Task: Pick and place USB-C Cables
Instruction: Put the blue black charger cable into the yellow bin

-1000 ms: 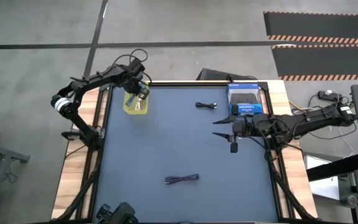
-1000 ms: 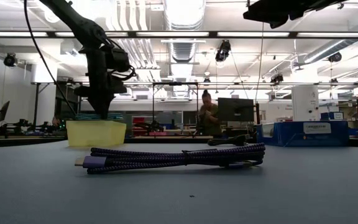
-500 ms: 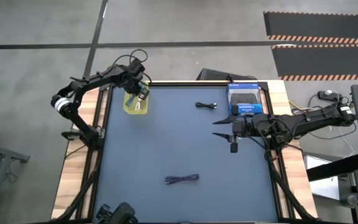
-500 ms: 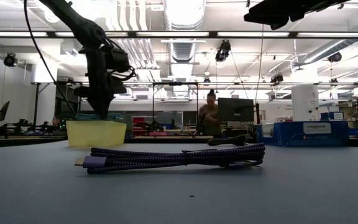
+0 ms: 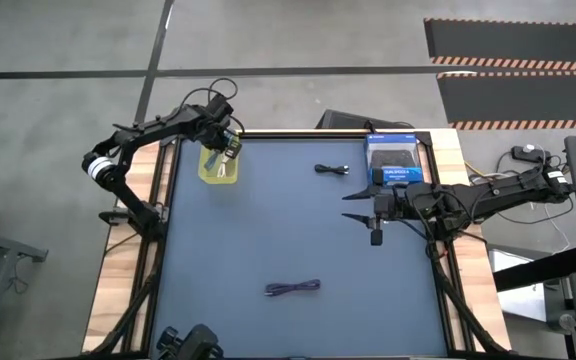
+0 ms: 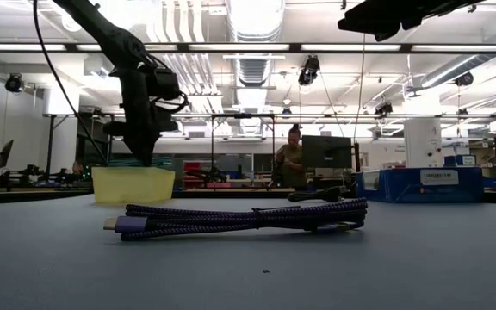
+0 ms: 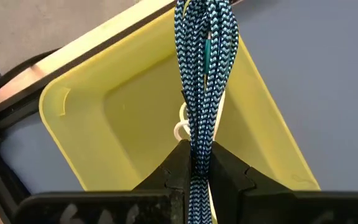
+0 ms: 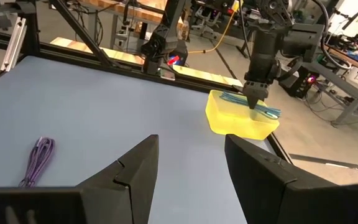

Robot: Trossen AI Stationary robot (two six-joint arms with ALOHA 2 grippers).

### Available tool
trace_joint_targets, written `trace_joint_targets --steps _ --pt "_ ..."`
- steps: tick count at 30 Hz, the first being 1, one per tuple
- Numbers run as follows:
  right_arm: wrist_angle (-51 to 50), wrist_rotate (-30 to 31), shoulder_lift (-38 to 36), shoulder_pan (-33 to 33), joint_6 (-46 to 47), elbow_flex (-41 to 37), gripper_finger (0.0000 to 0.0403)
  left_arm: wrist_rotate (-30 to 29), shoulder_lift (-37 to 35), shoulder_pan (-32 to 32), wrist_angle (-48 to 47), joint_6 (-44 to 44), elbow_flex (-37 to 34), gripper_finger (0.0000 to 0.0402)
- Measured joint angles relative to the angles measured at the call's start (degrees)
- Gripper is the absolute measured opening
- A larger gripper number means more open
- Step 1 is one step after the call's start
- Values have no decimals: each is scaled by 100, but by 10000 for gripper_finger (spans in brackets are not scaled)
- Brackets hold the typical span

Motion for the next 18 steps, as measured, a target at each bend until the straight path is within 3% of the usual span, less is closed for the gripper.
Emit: trace_joint_targets --steps 18 --pt "-83 0 0 0 35 0 178 -22 140 0 134 -154 -218 22"
